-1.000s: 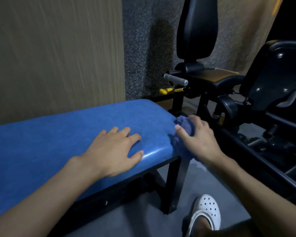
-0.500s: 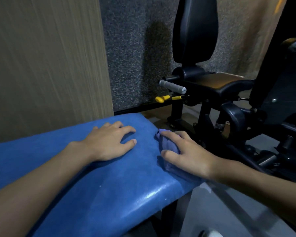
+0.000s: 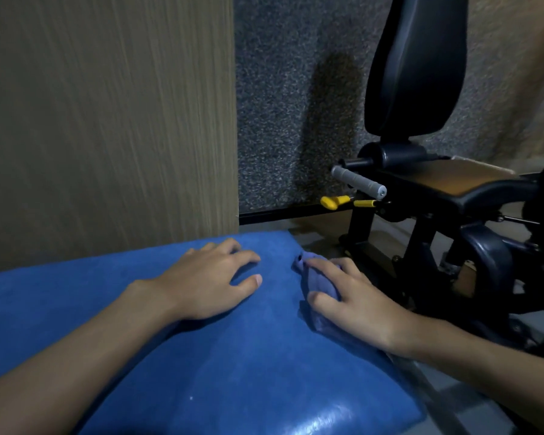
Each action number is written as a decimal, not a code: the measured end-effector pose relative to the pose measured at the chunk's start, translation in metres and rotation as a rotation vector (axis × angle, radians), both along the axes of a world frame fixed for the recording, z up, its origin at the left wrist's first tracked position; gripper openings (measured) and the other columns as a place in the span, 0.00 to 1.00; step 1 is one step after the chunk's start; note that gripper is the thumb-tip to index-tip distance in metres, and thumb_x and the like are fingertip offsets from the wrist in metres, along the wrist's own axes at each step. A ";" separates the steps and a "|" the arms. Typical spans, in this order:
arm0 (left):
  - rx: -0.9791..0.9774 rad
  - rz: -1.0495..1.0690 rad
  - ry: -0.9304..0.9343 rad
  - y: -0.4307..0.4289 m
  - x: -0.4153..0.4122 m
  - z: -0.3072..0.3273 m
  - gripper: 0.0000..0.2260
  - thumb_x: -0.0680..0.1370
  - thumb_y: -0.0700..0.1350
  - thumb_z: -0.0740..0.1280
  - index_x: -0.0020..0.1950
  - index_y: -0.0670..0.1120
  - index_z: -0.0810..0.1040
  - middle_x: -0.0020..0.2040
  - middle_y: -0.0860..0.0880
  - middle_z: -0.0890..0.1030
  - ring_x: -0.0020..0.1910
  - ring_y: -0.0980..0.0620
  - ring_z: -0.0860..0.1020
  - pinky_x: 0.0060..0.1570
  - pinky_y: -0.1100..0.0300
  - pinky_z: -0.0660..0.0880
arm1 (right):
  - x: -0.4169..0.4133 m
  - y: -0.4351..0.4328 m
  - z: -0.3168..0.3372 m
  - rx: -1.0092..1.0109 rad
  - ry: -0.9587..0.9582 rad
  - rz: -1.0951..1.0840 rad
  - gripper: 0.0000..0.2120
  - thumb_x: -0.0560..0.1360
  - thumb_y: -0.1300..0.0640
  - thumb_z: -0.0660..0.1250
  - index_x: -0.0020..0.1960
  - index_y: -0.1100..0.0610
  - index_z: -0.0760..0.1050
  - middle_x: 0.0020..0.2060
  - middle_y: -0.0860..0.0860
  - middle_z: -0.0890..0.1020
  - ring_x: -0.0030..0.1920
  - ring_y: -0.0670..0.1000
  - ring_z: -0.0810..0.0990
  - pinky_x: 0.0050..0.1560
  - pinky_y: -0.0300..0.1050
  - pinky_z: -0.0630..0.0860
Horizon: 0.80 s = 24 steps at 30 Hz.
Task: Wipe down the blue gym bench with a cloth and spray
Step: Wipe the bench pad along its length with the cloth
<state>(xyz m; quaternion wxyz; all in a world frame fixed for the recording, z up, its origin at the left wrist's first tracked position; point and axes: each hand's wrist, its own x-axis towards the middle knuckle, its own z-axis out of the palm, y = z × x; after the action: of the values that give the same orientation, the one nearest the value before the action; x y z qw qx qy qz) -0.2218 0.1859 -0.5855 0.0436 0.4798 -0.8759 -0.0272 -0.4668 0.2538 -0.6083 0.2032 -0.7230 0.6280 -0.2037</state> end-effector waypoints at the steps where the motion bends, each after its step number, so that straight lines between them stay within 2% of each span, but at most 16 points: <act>1: -0.004 0.014 -0.025 -0.005 0.001 -0.001 0.24 0.78 0.67 0.52 0.72 0.62 0.65 0.66 0.57 0.68 0.67 0.52 0.68 0.65 0.48 0.66 | 0.001 -0.004 0.001 -0.003 0.011 0.004 0.30 0.71 0.38 0.57 0.73 0.38 0.58 0.66 0.46 0.61 0.71 0.54 0.60 0.70 0.51 0.61; 3: -0.028 0.024 -0.043 -0.011 0.002 -0.004 0.24 0.78 0.67 0.52 0.72 0.63 0.64 0.65 0.57 0.69 0.66 0.52 0.68 0.64 0.48 0.66 | 0.007 -0.021 0.004 -0.018 0.022 0.003 0.32 0.69 0.37 0.56 0.72 0.39 0.59 0.65 0.47 0.62 0.70 0.54 0.60 0.70 0.49 0.60; 6: -0.062 0.013 -0.013 -0.019 0.005 -0.005 0.23 0.77 0.67 0.53 0.70 0.62 0.66 0.59 0.59 0.70 0.60 0.54 0.70 0.62 0.50 0.67 | 0.016 -0.066 0.003 -0.070 0.039 -0.006 0.28 0.74 0.42 0.59 0.73 0.40 0.61 0.66 0.51 0.64 0.69 0.58 0.61 0.70 0.50 0.60; 8: -0.044 0.007 0.012 -0.024 0.010 -0.004 0.23 0.77 0.67 0.52 0.69 0.61 0.67 0.58 0.60 0.70 0.60 0.56 0.70 0.63 0.51 0.68 | 0.022 -0.099 0.004 -0.078 0.081 0.003 0.27 0.74 0.43 0.59 0.73 0.41 0.61 0.66 0.53 0.65 0.69 0.60 0.62 0.69 0.50 0.59; 12: -0.019 0.113 -0.047 -0.039 0.039 -0.006 0.23 0.78 0.67 0.51 0.72 0.65 0.61 0.68 0.62 0.65 0.68 0.56 0.67 0.66 0.49 0.65 | 0.034 -0.149 0.012 -0.061 0.225 0.097 0.26 0.74 0.38 0.57 0.71 0.38 0.61 0.67 0.51 0.67 0.68 0.58 0.62 0.68 0.56 0.60; 14: -0.008 0.156 0.000 -0.044 0.054 -0.006 0.21 0.80 0.63 0.51 0.73 0.65 0.61 0.70 0.64 0.65 0.69 0.58 0.66 0.67 0.50 0.65 | 0.043 -0.165 0.018 -0.046 0.241 0.156 0.24 0.74 0.37 0.58 0.69 0.38 0.64 0.66 0.51 0.69 0.67 0.57 0.64 0.66 0.55 0.62; 17: -0.019 0.157 0.143 -0.048 0.070 -0.002 0.19 0.79 0.57 0.54 0.70 0.61 0.67 0.66 0.65 0.70 0.64 0.61 0.70 0.65 0.53 0.68 | 0.068 -0.182 0.024 -0.041 0.262 0.242 0.22 0.73 0.37 0.60 0.65 0.40 0.69 0.64 0.50 0.74 0.65 0.56 0.69 0.61 0.53 0.67; 19: -0.050 0.188 0.115 -0.049 0.083 -0.001 0.20 0.75 0.58 0.52 0.66 0.60 0.69 0.62 0.64 0.73 0.60 0.59 0.73 0.62 0.53 0.71 | 0.094 -0.188 0.026 -0.034 0.291 0.295 0.22 0.71 0.35 0.59 0.63 0.39 0.70 0.63 0.48 0.76 0.63 0.54 0.73 0.57 0.52 0.69; 21: -0.072 0.232 0.063 -0.049 0.097 -0.003 0.19 0.72 0.60 0.49 0.60 0.60 0.68 0.57 0.62 0.74 0.56 0.58 0.74 0.59 0.53 0.71 | 0.118 -0.189 0.024 -0.048 0.311 0.337 0.24 0.71 0.33 0.59 0.65 0.38 0.68 0.63 0.47 0.76 0.63 0.54 0.73 0.52 0.49 0.66; 24: -0.076 0.265 0.082 -0.049 0.110 -0.006 0.11 0.76 0.58 0.54 0.57 0.59 0.68 0.53 0.61 0.74 0.54 0.58 0.73 0.58 0.55 0.70 | 0.127 -0.189 0.024 -0.064 0.272 0.377 0.21 0.71 0.35 0.58 0.62 0.39 0.69 0.62 0.47 0.77 0.62 0.53 0.74 0.53 0.50 0.68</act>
<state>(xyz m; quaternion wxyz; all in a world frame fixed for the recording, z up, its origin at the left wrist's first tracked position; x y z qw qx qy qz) -0.1121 0.1373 -0.5915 0.1006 0.5876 -0.8028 -0.0077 -0.3394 0.0646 -0.5842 0.1279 -0.8545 0.4966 -0.0826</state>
